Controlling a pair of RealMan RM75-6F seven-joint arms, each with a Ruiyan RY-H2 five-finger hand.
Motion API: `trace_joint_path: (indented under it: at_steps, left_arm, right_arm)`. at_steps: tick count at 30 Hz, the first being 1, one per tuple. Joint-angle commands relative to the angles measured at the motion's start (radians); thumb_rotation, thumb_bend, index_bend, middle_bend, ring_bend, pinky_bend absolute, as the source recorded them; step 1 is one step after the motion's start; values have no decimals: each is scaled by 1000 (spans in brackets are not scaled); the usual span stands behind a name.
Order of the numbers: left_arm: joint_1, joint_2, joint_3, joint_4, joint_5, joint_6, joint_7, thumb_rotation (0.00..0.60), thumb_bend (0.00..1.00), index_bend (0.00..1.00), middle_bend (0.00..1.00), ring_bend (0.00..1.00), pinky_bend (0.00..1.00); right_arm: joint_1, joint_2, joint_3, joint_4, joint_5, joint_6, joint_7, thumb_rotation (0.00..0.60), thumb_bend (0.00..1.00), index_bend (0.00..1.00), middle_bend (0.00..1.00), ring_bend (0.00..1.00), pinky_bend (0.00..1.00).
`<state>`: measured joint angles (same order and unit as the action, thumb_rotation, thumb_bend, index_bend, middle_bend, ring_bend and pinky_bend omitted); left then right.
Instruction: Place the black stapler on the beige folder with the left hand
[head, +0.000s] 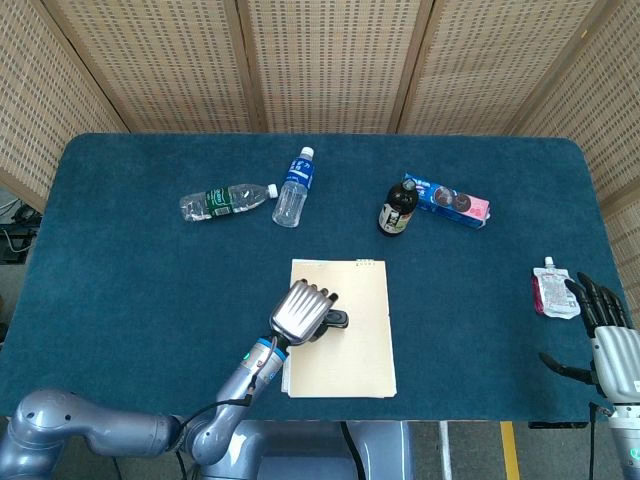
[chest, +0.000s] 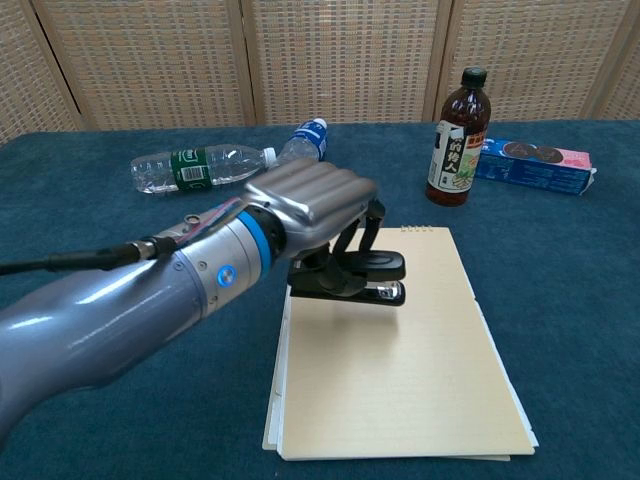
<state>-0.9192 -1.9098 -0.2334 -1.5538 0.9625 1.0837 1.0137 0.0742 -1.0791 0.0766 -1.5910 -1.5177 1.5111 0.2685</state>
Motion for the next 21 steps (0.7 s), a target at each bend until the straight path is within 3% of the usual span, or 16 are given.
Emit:
trace_joint_path:
  at_steps: [1,8,13,17,21]
  left_arm:
    - [-26,-33,3,28,-10,-5,14,600,549,772,571,590,555]
    - [-54,-88,10,61,-38,0,35,600,511,708,513,547,513]
    - [-61,-101,18,66,-51,4,41,600,435,594,373,436,447]
    - [-65,-108,26,70,-50,5,39,600,417,569,328,397,429]
    - [-65,-115,34,78,-51,16,44,600,337,411,154,202,293]
  right_arm:
    - [-1,3,2,3,2,0,9,600,104,6,0,0,0]
    - [-4,11,10,8,9,6,40,600,104,6,0,0,0]
    - [-7,13,13,9,11,10,51,600,104,6,0,0,0]
    - [-8,13,15,11,13,12,54,600,104,6,0,0,0]
    - [-8,11,16,11,11,14,51,600,104,6,0,0,0]
